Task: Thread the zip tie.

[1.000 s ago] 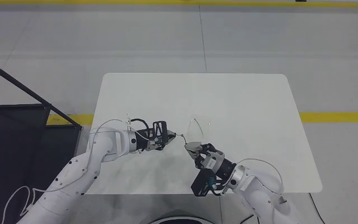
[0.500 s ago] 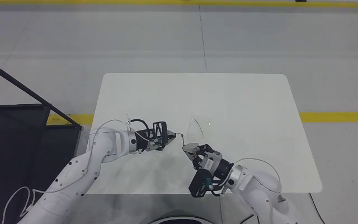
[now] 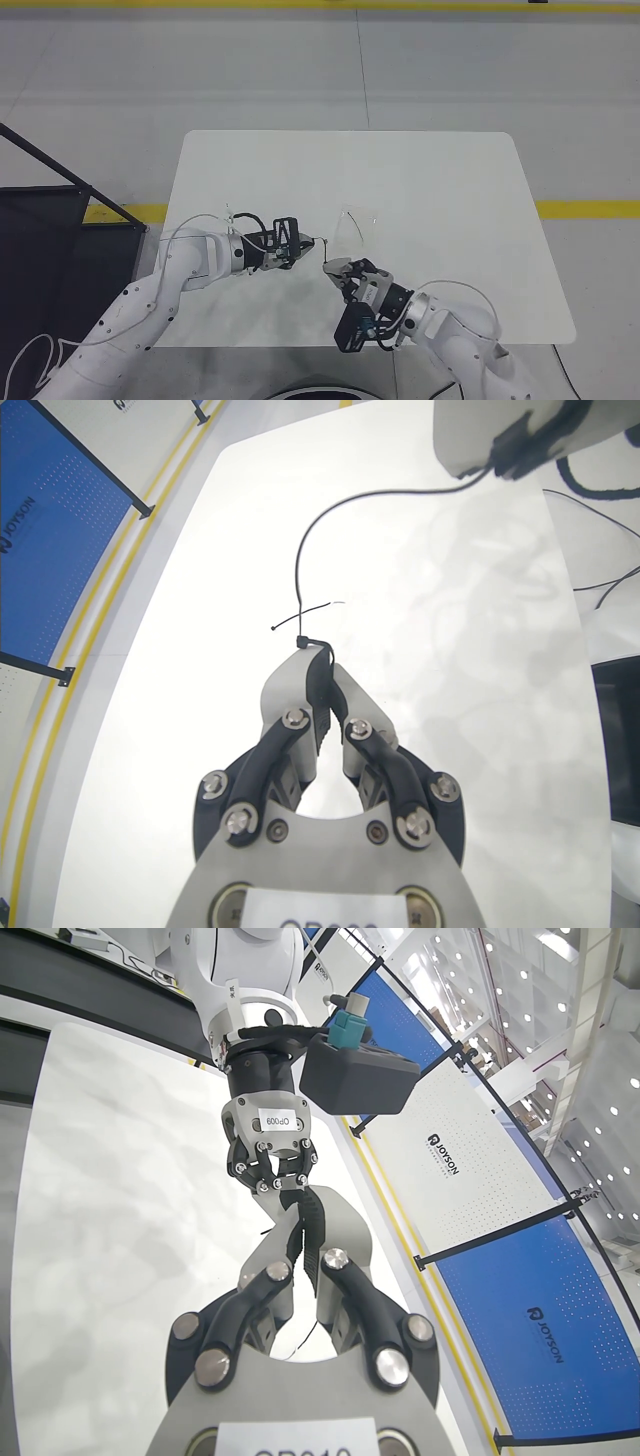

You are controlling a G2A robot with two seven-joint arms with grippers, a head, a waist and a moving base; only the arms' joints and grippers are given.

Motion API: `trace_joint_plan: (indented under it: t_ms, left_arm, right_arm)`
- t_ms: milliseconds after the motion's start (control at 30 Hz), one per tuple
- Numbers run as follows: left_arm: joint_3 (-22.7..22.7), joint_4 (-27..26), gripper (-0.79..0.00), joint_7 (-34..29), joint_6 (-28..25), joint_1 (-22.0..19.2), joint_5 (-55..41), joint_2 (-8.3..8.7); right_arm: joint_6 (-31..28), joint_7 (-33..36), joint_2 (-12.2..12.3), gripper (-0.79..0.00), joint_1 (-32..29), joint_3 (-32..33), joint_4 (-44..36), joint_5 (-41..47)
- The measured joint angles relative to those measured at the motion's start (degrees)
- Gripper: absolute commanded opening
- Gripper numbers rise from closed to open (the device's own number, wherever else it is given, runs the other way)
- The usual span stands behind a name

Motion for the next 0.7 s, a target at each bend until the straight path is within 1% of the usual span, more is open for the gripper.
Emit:
trace_joint_plan:
  t_ms: [700]
  left_arm:
    - [-0.33,-0.43,-0.785,-0.62,0.41,0.10,-0.53,-0.25]
  right_arm:
    - [-3.14,1.04,-0.01,-0.785,1.25,-1.00,0.16,-1.41]
